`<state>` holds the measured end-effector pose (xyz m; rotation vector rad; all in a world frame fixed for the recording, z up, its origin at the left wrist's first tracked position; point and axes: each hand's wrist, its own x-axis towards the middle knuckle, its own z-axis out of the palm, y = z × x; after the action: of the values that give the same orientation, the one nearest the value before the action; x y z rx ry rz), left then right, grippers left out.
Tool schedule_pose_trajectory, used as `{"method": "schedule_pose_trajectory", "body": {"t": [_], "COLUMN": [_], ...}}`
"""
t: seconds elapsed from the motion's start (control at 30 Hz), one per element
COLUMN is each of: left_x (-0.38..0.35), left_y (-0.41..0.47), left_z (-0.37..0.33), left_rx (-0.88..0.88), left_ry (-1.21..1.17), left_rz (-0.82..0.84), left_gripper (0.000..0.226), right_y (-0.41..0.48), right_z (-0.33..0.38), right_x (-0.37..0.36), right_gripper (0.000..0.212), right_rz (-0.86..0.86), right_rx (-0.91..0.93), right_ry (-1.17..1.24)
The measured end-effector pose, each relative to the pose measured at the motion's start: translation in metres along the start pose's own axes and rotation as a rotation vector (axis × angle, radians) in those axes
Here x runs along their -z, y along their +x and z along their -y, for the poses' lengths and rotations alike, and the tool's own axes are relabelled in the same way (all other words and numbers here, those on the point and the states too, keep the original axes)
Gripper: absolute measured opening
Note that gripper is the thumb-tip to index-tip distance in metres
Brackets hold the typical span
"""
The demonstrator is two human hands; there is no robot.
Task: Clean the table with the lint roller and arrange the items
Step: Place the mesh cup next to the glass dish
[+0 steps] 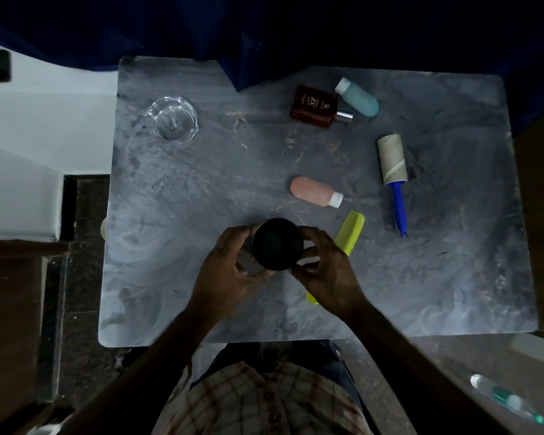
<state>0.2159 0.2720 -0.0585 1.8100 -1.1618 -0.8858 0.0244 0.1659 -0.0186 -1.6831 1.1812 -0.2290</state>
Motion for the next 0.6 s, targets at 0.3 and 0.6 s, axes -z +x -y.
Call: {"method": "schedule_pose_trajectory", "body": {"t": [0.3, 0.6], "left_x": [0.048, 0.107], "left_y": [0.023, 0.071], "left_z": [0.002, 0.039], "left_rx": [0.063, 0.106], "left_ry": [-0.085, -0.11], "left_rz": [-0.212, -0.483], "left_gripper": [0.076, 0.08], "right_y": [0.051, 0.137], "right_z": [0.048, 0.111], "right_x": [-0.034, -0.09], "right_gripper": [0.07, 0.067], "right_rz": [0.022, 0.047], "right_rx": [0.064, 0.155], "right_ry": [0.212, 0.087]}}
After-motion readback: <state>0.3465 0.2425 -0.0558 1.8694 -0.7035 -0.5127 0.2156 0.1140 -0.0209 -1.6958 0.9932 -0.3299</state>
